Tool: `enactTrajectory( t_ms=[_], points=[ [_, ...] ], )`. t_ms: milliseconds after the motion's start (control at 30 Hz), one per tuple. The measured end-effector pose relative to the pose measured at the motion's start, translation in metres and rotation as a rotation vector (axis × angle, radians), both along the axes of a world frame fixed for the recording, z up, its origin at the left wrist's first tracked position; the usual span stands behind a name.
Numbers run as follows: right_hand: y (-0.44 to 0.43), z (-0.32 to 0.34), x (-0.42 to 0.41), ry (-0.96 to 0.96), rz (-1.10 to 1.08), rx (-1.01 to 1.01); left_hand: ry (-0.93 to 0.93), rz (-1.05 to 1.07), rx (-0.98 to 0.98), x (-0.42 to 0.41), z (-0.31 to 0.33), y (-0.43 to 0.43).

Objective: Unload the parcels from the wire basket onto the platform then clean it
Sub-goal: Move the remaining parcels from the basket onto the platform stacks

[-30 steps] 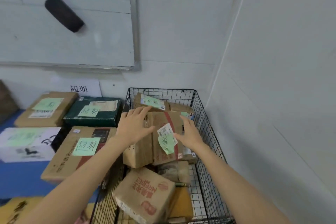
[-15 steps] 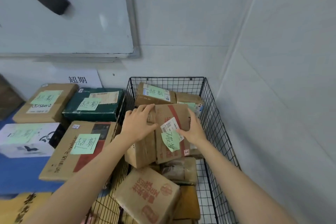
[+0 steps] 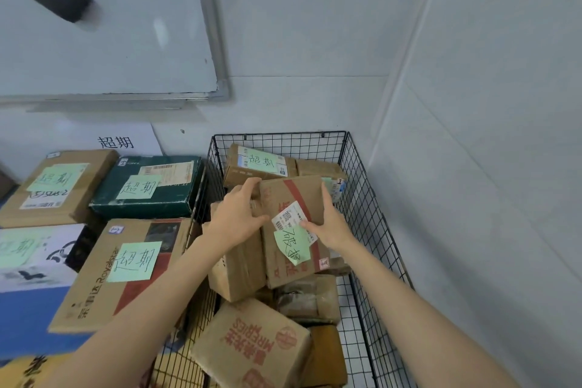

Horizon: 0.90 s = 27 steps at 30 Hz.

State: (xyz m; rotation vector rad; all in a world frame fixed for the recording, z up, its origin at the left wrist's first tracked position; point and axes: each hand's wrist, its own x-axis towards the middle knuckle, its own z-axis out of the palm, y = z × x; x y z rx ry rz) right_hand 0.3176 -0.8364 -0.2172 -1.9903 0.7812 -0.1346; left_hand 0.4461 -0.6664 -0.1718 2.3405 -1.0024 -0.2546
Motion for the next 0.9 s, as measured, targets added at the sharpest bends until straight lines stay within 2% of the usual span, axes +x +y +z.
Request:
enactTrajectory(
  t_ms=[167, 400, 667, 900],
  points=[
    [-0.009, 0.041, -0.007, -0.097, -0.001, -0.162, 0.022, 0.039, -0.244, -0.007, 0.030, -0.005],
    [-0.008, 0.123, -0.014, -0.352, 0.008, -0.449, -0.015, 0.122, -0.598, -0.021, 0.095, 0.005],
    [0.012, 0.194, -0.008, -0.483, 0.031, -0.745, -0.098, 0.132, -0.673, -0.023, 0.139, 0.037],
    [0.031, 0.232, 0.005, -0.554, 0.119, -0.881, -0.105, 0.174, -0.729, -0.026, 0.155, 0.062]
  ],
)
